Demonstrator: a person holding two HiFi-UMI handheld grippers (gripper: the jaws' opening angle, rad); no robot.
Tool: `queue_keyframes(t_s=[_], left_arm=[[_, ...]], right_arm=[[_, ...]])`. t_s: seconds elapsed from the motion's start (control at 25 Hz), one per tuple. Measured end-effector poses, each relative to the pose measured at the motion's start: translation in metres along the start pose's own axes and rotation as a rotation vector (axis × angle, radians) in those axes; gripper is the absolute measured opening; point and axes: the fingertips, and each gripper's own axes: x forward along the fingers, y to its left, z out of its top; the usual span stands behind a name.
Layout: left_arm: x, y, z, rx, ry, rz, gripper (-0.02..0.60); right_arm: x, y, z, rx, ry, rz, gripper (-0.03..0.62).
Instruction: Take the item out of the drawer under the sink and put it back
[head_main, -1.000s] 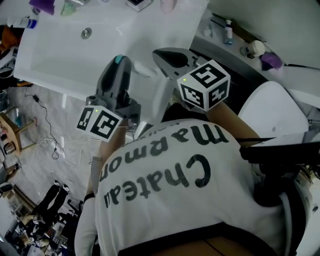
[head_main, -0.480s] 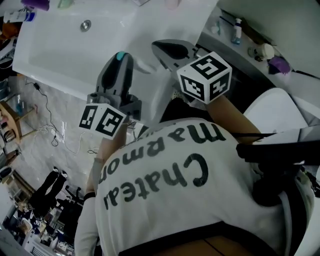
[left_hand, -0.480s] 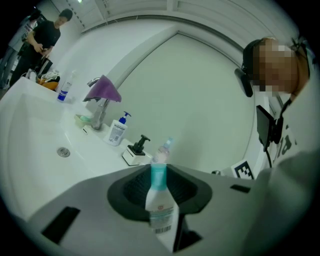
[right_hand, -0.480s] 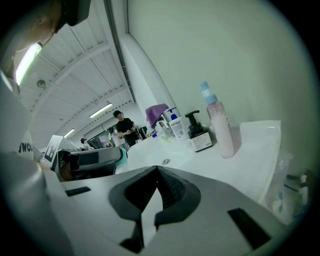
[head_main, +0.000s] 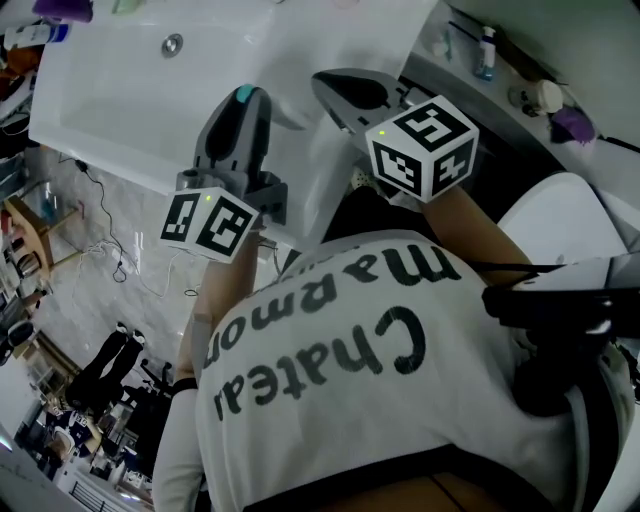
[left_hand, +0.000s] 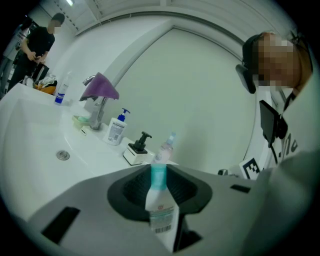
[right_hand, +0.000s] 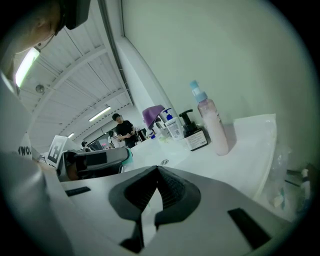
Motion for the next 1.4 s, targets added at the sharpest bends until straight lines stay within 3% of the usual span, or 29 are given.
queue_keyframes(t_s=[0.28, 0.88, 1.4], left_arm=[[0.010, 0.006, 0.004, -0.011, -0.001, 0.025, 0.098], [0.022, 0.025, 0.012, 0.066, -0.069, 0.053, 0.098], [0.024, 0.028, 0.010, 0.118, -0.065, 0.051, 0.098]], right_arm=[[-0.002, 0.001, 0.007, 0.012, -0.025, 0.004, 0.011], [-0.007, -0.003, 0.013, -0.052, -0.026, -0.034, 0.011], [-0.011, -0.004, 0.016, -0.068, -0.047, -0.060, 0.011]])
